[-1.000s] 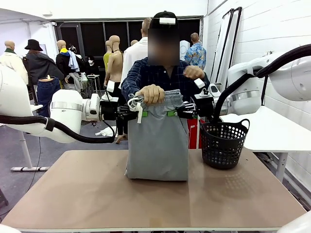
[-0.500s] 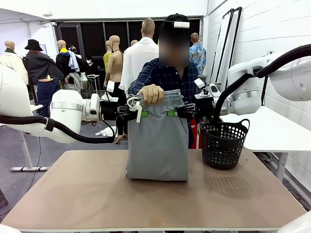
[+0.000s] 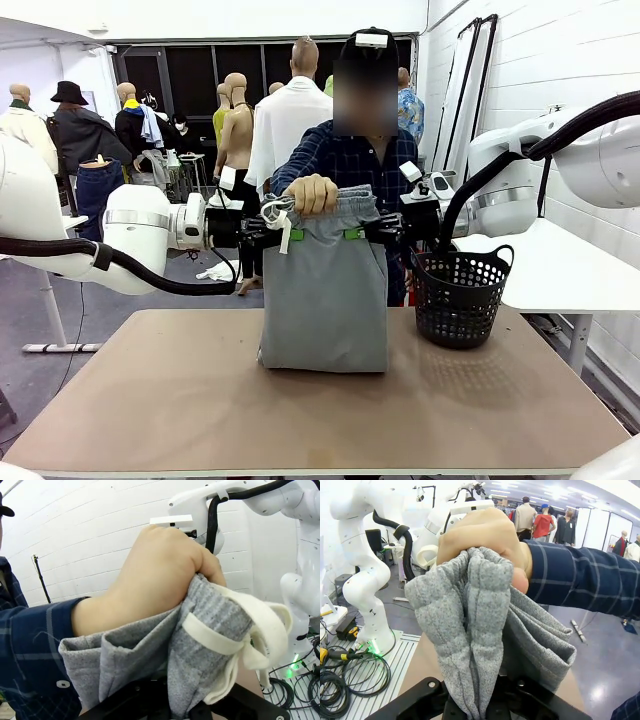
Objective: Fold the training pants.
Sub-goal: Release the ends of the Training pants and then grab the overlapped ends.
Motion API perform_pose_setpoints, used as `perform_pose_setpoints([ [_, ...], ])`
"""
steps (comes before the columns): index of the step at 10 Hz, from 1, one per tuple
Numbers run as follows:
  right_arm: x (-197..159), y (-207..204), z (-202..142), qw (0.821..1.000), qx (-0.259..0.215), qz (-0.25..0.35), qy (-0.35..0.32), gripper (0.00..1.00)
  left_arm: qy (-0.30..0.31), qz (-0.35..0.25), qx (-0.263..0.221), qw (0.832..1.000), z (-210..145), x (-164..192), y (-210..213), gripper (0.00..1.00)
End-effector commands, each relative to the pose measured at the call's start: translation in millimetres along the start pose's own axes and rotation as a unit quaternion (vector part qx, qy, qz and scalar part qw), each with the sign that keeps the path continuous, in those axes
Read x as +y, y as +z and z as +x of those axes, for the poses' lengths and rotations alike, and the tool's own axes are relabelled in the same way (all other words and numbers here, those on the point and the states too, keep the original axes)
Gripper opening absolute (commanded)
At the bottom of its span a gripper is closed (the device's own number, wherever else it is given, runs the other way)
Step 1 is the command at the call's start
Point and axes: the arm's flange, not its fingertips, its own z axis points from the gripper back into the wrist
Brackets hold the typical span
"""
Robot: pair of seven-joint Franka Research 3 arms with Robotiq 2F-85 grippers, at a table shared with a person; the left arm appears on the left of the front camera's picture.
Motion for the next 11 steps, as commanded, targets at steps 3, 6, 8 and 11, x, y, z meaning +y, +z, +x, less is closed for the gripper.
perform_pose_setpoints([
  [3, 0.0, 0.0, 0.0, 1.0, 0.0, 0.0, 0.0, 0.0, 0.0, 0.0, 0.0, 1.0, 0.0, 0.0, 0.0, 0.0],
  [6, 2.4, -0.6, 0.6, 1.0, -0.005, 0.013, -0.013, 0.12, 0.006, -0.03, 0.003, 1.0, 0.4, -3.9, -1.0, 0.03],
  [8, 5.8, -0.2, 2.0, 1.0, -0.006, 0.022, -0.018, 0.5, 0.014, -0.038, 0.003, 0.999, 1.3, -5.7, -1.3, 0.4],
  [11, 6.4, 1.6, 3.3, 0.999, -0.006, 0.021, -0.024, 1.0, 0.017, -0.038, 0.004, 0.999, 1.7, -6.2, -1.2, 0.97],
])
